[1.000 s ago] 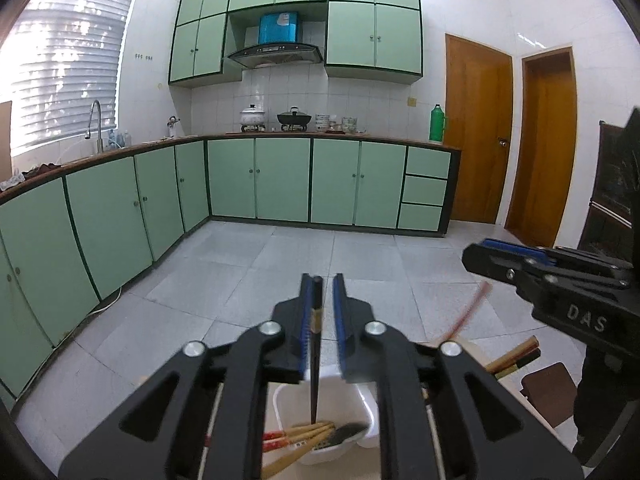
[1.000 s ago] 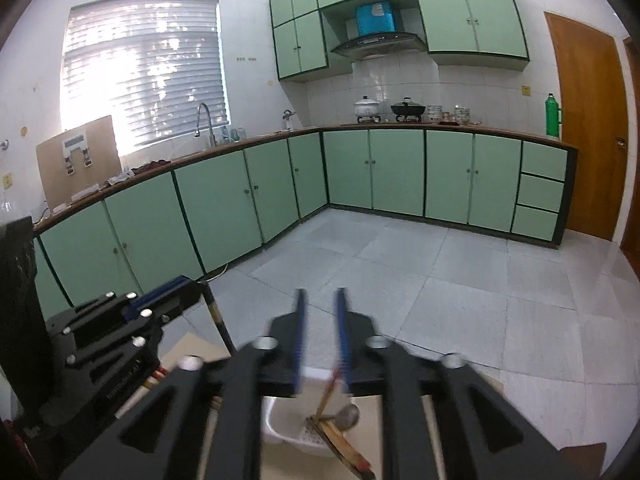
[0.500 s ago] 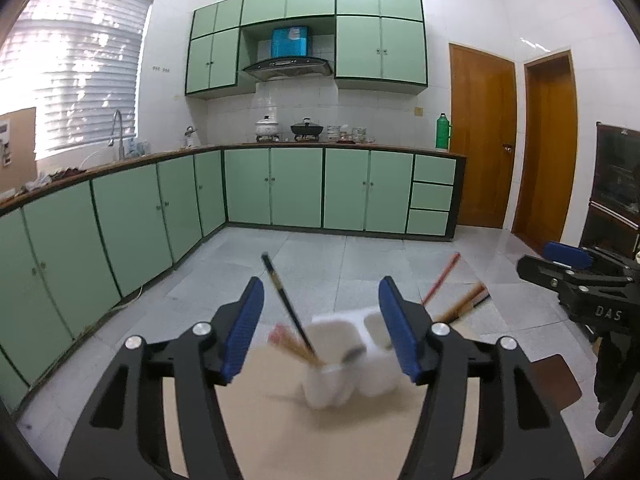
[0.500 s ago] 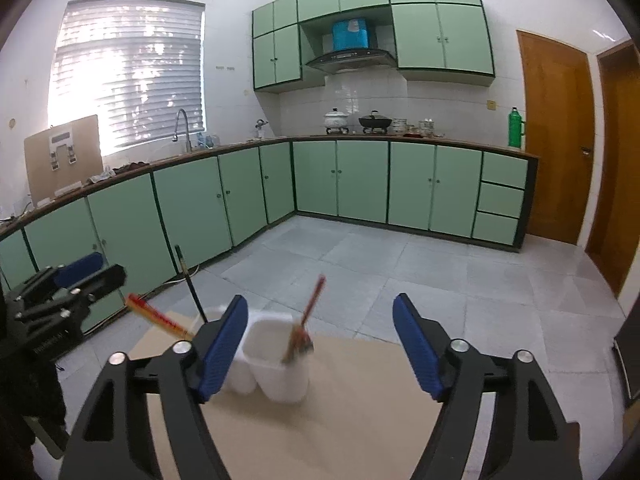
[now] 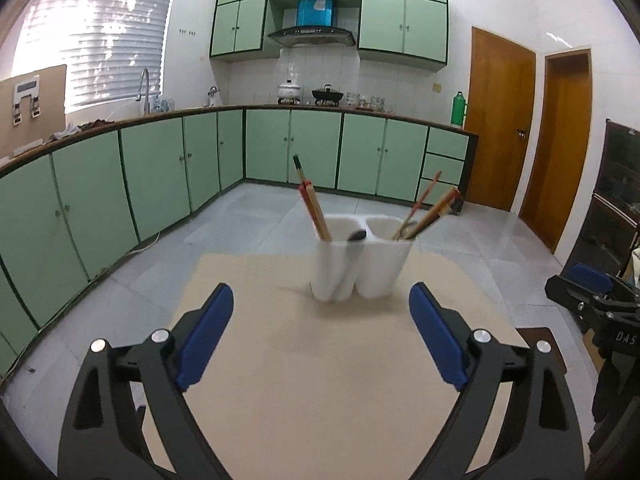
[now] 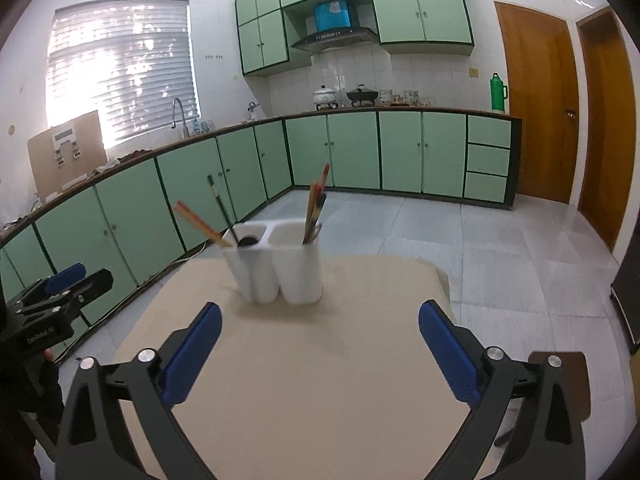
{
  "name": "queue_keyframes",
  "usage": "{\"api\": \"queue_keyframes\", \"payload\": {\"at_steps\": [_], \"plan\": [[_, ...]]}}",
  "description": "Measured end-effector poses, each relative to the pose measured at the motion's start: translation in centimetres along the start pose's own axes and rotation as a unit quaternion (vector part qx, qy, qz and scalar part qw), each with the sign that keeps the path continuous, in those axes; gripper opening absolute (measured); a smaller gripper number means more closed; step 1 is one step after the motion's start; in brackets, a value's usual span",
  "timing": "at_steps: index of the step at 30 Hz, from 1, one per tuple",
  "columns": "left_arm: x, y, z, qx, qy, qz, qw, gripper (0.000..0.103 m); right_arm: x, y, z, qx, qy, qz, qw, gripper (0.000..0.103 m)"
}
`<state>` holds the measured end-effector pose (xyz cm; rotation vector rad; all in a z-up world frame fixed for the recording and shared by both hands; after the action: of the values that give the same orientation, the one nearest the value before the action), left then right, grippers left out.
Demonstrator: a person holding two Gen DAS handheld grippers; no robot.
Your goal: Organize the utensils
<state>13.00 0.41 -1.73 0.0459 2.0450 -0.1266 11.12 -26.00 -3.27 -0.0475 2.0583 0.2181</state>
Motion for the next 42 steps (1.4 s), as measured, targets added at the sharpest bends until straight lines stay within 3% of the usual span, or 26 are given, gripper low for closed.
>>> {"api": "queue_keyframes", "payload": {"at_steps": [5, 16, 42], "plan": [[1.5, -0.4, -2.9, -0.003, -0.001, 0.005, 1.0, 0.089, 1.0, 1.7, -2.4, -0.001, -0.004, -0.018, 1.0, 0.097], [1.3, -1.6, -7.1, 0.004, -0.026, 0.015, 0.9995, 0.089, 0.2, 3.5, -6.4, -0.019, -0.027, -0.034, 0.999, 0.097], [1.1, -2.4, -9.5, 0.007, -0.055, 0.018, 0.9983, 0.089, -0.6, 4.8, -7.7, -0.028, -0.04, -0.044, 0.998, 0.097]]}}
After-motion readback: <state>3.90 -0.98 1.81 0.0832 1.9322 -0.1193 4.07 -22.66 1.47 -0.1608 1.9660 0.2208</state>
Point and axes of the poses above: each gripper's, at about its wrist camera, not at the fingertips, and z roughly the way its jaws point, y to its left, x to its underside, the point moved 1 cm from there along z, roughly the way its jaws point
